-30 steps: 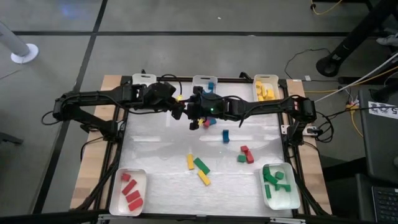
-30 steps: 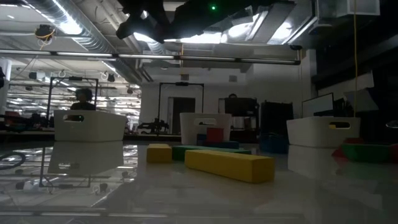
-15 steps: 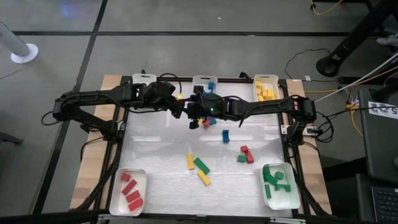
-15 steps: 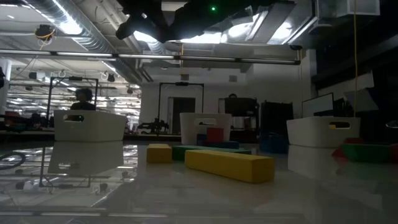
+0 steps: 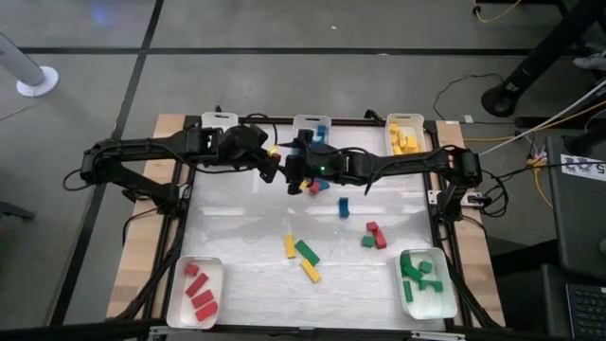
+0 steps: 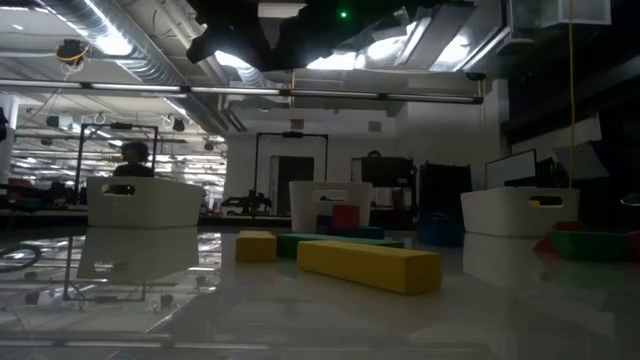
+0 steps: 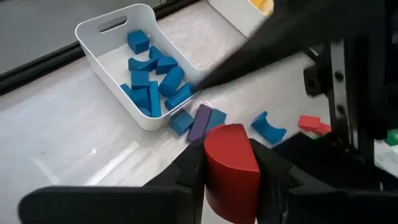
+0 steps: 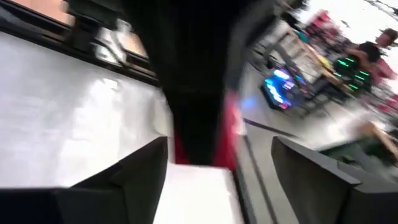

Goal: Sort blocks
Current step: Put the red block into the bottom left white bin

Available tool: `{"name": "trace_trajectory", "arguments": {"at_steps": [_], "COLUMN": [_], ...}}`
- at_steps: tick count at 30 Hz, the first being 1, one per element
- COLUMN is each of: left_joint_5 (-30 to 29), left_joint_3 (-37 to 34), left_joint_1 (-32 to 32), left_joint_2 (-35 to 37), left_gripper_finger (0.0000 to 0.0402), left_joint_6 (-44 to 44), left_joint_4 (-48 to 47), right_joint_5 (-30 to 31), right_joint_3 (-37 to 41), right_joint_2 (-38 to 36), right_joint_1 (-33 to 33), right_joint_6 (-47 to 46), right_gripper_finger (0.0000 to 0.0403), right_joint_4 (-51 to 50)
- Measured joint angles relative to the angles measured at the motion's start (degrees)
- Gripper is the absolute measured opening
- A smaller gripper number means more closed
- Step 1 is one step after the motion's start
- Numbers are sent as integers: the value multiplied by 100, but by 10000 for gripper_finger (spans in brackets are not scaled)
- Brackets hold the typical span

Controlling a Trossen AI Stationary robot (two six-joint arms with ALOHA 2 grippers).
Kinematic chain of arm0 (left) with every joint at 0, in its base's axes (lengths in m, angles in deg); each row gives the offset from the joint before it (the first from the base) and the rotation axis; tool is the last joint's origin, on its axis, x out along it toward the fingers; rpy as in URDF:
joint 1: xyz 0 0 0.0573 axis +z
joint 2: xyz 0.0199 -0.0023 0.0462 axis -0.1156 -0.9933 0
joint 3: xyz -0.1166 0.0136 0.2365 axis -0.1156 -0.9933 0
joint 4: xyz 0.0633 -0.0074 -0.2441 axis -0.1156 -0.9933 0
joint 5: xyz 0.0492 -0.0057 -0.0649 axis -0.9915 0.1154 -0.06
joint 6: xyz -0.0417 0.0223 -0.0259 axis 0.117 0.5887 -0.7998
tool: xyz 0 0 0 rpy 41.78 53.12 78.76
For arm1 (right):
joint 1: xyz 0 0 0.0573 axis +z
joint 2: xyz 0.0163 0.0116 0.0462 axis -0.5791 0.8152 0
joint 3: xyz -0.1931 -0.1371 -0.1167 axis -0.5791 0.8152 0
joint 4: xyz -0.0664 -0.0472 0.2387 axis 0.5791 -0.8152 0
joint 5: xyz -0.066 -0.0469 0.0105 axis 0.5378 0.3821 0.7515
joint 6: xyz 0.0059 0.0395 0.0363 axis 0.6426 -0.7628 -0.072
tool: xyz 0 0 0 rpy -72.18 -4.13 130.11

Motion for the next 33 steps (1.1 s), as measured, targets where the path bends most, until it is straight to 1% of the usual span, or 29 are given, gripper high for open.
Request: {"name": "trace_trajectory", "arguments": {"at_steps": [3, 5, 7, 10, 12, 15, 17, 21, 24, 27, 29, 33], "left_joint_5": [20, 96, 221, 519, 886, 1711, 2132, 2298, 2335, 2330, 2334, 2347], "left_joint_3": [0, 1, -2, 0, 2, 0, 0, -8, -206, -493, -732, -1179], "left_joint_1": [9, 9, 0, -3, -34, -228, -484, -1303, -2062, -2852, -3331, -4135], "left_joint_2": [27, 96, 202, 458, 649, 876, 960, 986, 994, 961, 935, 877], "left_gripper_finger": [79, 77, 77, 79, 80, 79, 79, 84, 86, 84, 84, 89], "left_joint_6": [124, 131, 146, 145, 146, 95, -128, -887, -1454, -2047, -2417, -3061], "left_joint_4": [-32, -256, -401, -840, -1176, -1986, -2571, -3342, -3287, -3020, -2773, -2317], "right_joint_5": [626, 1000, 1277, 1426, 1411, 1149, 837, -69, -765, -1358, -1606, -1886], "right_joint_3": [2, 2, 2, 0, 2, 2, 2, 2, 2, 2, 2, 2], "right_joint_2": [-47, -88, -157, -197, -200, -209, -209, -209, -209, -209, -209, -209], "right_joint_1": [64, 113, 158, 187, 184, 186, 183, 181, 183, 183, 183, 183], "right_joint_6": [0, 2, 4, -38, -176, -525, -765, -984, -1192, -1439, -1565, -1594], "right_gripper_finger": [296, 298, 298, 298, 298, 298, 298, 298, 298, 298, 298, 298], "right_joint_4": [-130, -301, -664, -1233, -1694, -2418, -2894, -3662, -3981, -4074, -4063, -4034]}}
